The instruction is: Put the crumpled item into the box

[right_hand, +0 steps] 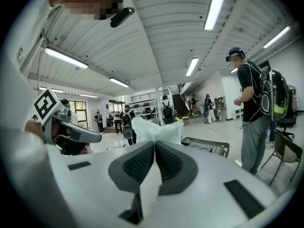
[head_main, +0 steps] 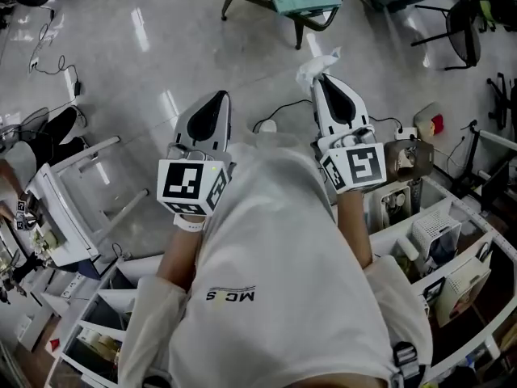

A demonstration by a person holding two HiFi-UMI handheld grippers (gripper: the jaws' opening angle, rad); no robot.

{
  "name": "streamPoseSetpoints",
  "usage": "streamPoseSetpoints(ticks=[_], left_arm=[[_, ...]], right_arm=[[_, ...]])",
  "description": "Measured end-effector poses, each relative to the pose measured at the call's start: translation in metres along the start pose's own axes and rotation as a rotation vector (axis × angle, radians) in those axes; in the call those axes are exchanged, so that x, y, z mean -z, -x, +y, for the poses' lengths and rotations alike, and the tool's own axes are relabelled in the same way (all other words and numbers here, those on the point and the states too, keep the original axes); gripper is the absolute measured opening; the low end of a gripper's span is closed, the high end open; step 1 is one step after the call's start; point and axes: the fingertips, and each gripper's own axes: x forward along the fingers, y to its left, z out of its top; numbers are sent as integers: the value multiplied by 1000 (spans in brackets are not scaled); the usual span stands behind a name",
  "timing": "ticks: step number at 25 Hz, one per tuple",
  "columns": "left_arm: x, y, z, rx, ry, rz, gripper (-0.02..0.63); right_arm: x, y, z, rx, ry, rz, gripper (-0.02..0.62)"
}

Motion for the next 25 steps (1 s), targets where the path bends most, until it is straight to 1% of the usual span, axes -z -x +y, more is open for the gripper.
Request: streamPoseSetpoints(ticks=[4, 7, 9, 11, 14, 16, 20, 22, 25], left_arm=[[6, -3, 14, -14, 36, 18, 23], [4, -15, 19, -8, 22, 34, 24], [-2, -26, 27, -18, 15, 24, 23], [-10, -42, 43, -31, 37, 4, 24], [-24, -76, 69, -32, 72, -20, 23], [-37, -106, 83, -22, 79, -28, 23], [-75, -169, 110, -9, 84, -38, 23], [-93, -200, 125, 1, 85, -34, 23], [-109, -238, 142, 26, 117, 0, 23]], right_arm=[[-2, -10, -1, -10, -4, 0, 25], [-10, -24, -9, -18, 0, -8, 25], [-13, -38, -17, -25, -2, -4, 25], [-16, -61, -25, -29, 4, 4, 25], [-26, -100, -35, -35, 38, 7, 25], [-37, -127, -47, -40, 66, 10, 25], [-62, -186, -79, -52, 115, 27, 25], [-73, -218, -97, -51, 125, 35, 25], [-82, -264, -121, -45, 114, 51, 25]])
